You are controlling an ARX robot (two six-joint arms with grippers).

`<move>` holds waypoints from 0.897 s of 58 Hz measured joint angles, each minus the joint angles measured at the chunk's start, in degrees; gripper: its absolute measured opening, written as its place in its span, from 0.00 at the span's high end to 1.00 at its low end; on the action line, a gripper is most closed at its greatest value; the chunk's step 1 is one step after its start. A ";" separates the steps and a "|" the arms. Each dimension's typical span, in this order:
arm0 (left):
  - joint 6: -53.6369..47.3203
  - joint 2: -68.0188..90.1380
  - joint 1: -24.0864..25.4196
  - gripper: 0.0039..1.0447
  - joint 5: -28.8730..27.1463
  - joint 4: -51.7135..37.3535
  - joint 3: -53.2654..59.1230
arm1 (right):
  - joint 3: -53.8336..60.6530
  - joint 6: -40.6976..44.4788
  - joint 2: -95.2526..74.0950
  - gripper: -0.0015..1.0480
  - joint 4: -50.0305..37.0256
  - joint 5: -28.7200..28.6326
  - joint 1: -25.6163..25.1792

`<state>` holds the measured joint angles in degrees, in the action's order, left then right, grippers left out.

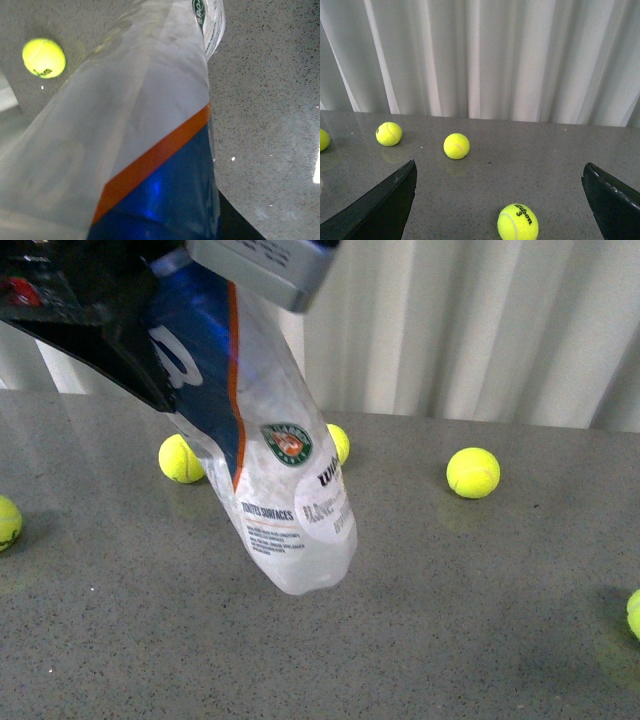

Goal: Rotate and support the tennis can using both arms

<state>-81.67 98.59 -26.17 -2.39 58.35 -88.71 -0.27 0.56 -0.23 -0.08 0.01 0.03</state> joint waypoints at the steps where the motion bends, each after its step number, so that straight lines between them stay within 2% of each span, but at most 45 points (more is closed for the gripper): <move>1: -0.17 0.28 -0.22 0.96 -0.07 -0.26 -0.02 | 0.00 0.00 0.00 0.07 0.00 0.00 0.00; 18: -3.87 6.03 -2.62 0.96 -6.86 -11.65 0.09 | 0.00 0.00 0.00 0.07 0.00 -0.04 0.00; 28: -5.27 9.35 -2.73 0.96 -9.40 -14.36 0.61 | 0.00 0.00 0.00 0.07 0.00 -0.07 0.00; 52: -5.27 13.11 -2.69 0.96 -8.33 -16.04 1.60 | 0.00 0.00 0.00 0.07 0.00 -0.07 0.00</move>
<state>-86.94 111.70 -28.86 -10.72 42.30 -87.11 -0.27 0.56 -0.23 -0.08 -0.05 0.03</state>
